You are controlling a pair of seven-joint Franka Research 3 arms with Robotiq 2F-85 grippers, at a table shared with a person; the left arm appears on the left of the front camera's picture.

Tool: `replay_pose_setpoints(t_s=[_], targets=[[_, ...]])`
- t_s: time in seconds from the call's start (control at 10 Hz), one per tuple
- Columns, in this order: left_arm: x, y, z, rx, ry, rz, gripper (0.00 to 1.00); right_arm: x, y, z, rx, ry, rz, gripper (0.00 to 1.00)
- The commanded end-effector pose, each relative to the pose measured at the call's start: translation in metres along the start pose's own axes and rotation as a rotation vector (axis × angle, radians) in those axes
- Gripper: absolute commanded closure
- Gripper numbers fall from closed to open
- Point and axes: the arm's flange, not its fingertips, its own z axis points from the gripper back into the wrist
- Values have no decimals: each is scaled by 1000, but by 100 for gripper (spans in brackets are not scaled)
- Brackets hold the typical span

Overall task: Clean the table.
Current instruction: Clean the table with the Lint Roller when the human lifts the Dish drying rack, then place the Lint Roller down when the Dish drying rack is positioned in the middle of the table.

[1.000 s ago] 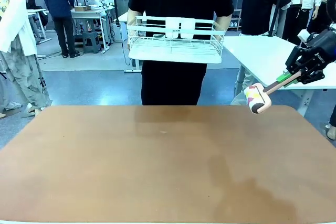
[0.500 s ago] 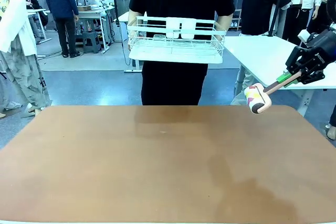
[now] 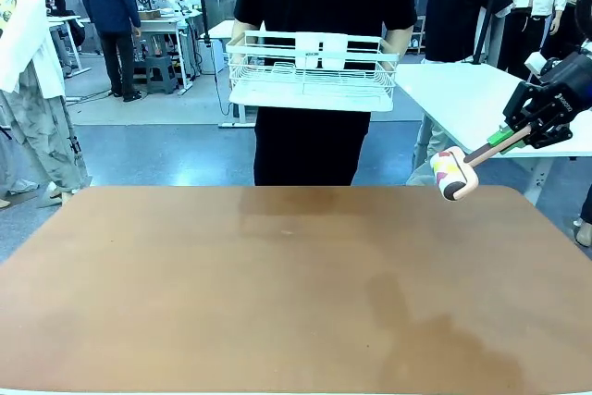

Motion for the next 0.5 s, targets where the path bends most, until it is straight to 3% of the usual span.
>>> replay_pose_setpoints(t_s=[0.0,0.4], targets=[[-2,-1,2,-10,-5,-5,0,0,2,1,1,-1,-11,79],[-2,-1,2,-10,-5,-5,0,0,2,1,1,-1,-11,79]])
